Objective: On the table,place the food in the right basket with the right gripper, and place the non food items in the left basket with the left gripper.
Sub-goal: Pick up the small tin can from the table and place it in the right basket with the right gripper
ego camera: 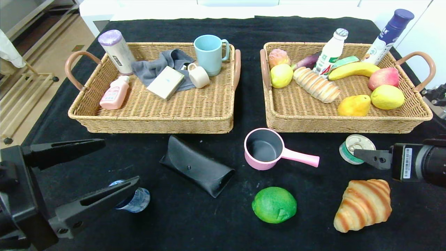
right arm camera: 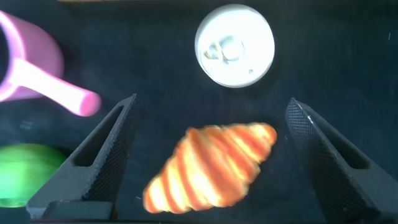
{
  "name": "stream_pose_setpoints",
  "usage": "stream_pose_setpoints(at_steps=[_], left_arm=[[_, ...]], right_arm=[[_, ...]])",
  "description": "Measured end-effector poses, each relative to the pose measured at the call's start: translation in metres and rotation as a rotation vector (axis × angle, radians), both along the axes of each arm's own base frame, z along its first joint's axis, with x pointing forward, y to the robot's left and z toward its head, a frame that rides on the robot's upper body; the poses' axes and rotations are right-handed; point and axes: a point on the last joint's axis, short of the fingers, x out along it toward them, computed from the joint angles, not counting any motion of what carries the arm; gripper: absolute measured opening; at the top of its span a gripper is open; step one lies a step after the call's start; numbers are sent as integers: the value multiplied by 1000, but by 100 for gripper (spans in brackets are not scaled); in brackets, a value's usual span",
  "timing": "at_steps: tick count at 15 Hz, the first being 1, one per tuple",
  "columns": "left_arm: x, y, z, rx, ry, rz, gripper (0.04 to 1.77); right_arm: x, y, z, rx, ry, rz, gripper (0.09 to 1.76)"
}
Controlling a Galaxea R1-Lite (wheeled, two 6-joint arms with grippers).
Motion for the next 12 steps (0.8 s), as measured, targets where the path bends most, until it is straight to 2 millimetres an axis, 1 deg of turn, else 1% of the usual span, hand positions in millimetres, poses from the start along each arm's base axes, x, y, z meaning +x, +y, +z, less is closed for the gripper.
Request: stream_pose_setpoints(at_steps=[3, 8, 12], left_arm=[[-1, 2, 2, -1, -5, 11, 172], [-2, 3, 3, -5, -15, 14, 172], [-4, 3, 5, -10, -27, 17, 172]], right_arm=[[9, -1, -2, -5, 84, -41, 171], [33, 0, 2, 11, 130, -74, 171], [49, 1, -6, -4, 169, -100, 171]])
